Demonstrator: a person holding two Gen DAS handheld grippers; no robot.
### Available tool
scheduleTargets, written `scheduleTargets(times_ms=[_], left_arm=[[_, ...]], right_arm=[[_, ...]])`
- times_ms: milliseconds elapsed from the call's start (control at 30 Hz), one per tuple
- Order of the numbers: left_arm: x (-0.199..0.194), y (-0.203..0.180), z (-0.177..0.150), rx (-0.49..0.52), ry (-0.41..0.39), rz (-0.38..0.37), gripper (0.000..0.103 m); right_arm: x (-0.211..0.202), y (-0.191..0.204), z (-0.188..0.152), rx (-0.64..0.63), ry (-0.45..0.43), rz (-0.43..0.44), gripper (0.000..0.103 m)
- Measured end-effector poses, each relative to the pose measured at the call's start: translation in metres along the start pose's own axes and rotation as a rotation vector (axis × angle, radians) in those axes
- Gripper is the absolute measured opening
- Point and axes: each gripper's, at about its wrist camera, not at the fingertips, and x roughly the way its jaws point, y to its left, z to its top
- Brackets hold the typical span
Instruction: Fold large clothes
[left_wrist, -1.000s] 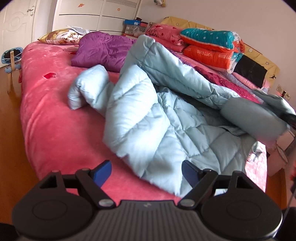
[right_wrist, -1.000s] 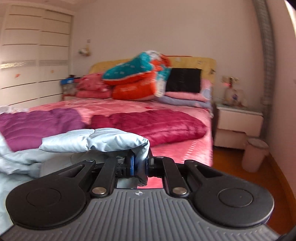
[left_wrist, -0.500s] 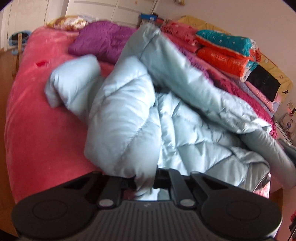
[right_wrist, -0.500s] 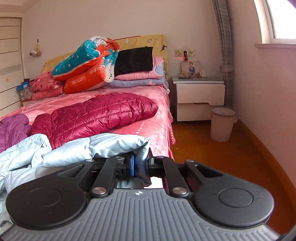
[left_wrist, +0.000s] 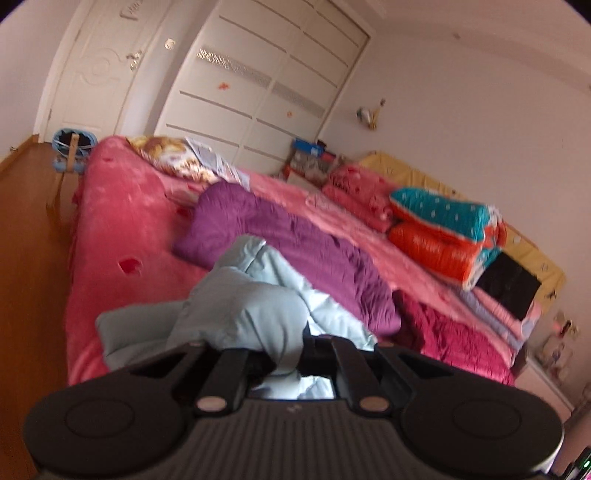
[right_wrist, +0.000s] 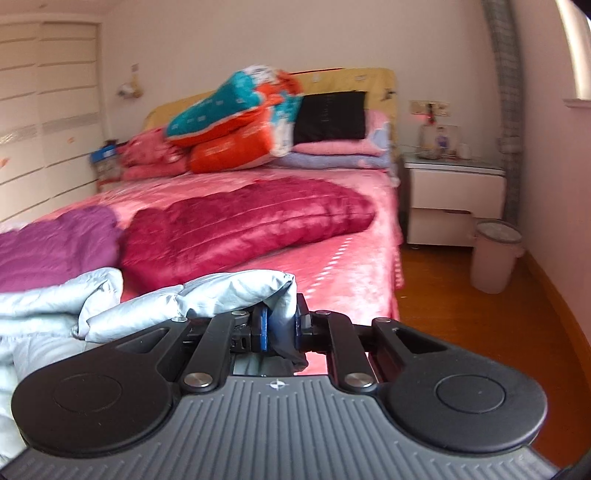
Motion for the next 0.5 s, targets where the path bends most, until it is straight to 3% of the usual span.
scheduleTargets(times_ms=[100,233,500], left_arm=[[-0.021,0.005,0.015,-0.001,-0.046,-0.007,0.001],[-0.046,0.003,0.033,-0.002,-0.114,-0.029,0.001],[-0.072,-0.023,0.062,0.078,-0.179,-0.147,0.001]], right_arm=[[-0.004,0.023,-0.005,-0.11,0.035,0.066,0.016],[-0.01,0.046,-0.01,-0.22,0.047,0.086,0.016],[-0.01,0.05,-0.01,-0.231,0.124,0.073,0.024]])
